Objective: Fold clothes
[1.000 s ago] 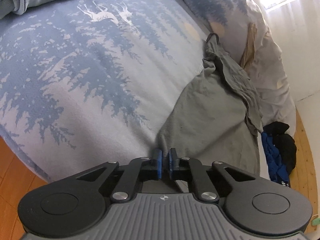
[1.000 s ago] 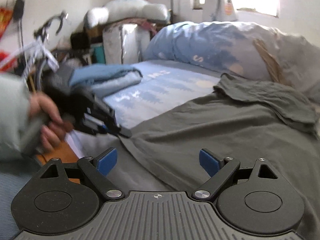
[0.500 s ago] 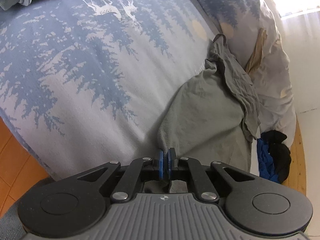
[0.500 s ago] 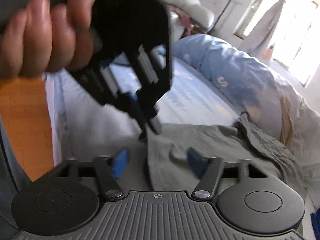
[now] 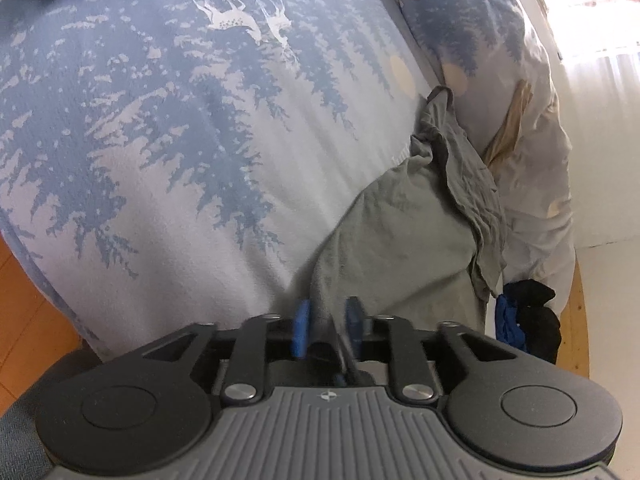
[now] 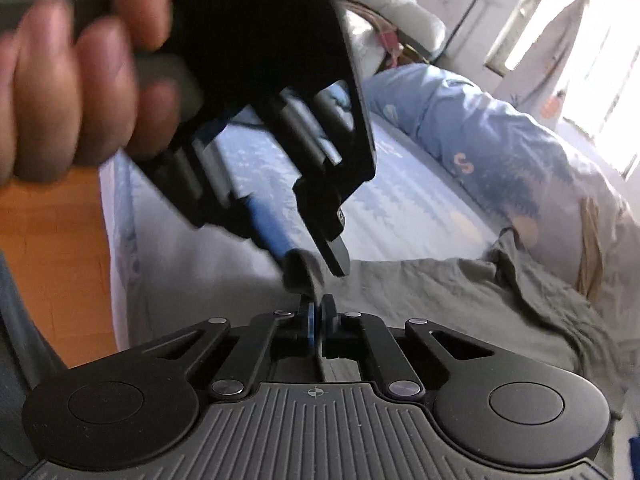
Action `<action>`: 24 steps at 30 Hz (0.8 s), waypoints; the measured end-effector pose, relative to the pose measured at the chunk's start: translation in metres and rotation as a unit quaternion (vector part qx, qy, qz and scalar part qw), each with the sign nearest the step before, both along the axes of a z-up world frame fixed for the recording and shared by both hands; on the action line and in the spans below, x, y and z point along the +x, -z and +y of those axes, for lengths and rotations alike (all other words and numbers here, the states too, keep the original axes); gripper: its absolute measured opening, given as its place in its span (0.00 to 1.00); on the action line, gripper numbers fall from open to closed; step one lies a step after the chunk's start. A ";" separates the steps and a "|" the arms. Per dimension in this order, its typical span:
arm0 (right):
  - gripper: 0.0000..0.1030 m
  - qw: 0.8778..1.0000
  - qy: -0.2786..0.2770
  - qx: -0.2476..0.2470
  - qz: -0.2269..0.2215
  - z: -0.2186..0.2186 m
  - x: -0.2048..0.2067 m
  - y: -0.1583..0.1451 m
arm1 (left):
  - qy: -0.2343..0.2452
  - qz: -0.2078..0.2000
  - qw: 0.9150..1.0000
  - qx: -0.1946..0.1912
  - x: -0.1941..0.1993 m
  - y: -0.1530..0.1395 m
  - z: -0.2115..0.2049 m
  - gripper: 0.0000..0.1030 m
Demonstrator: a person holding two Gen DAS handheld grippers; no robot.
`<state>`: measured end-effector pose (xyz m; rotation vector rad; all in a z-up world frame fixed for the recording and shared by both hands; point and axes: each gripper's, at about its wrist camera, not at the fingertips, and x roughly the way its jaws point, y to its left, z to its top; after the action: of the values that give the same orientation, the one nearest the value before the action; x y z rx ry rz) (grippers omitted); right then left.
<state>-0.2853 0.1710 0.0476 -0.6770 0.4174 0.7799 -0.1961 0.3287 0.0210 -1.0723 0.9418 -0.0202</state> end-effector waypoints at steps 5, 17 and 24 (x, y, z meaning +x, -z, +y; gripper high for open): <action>0.04 1.000 0.007 0.024 0.010 -0.005 0.010 -0.011 | 0.000 -0.009 1.000 -0.004 -0.001 0.004 -0.004 0.49; 0.22 0.999 0.030 0.020 0.006 -0.020 0.006 -0.005 | 0.023 -0.009 1.000 0.017 0.002 -0.012 -0.012 0.08; 0.33 0.997 0.080 0.005 -0.018 -0.044 0.017 0.015 | 0.014 -0.039 0.999 0.006 0.004 -0.036 -0.016 0.07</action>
<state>-0.2687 0.1268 0.0325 -0.6392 0.4289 0.6174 -0.1925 0.3129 0.0571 -1.0391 0.8854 -0.0793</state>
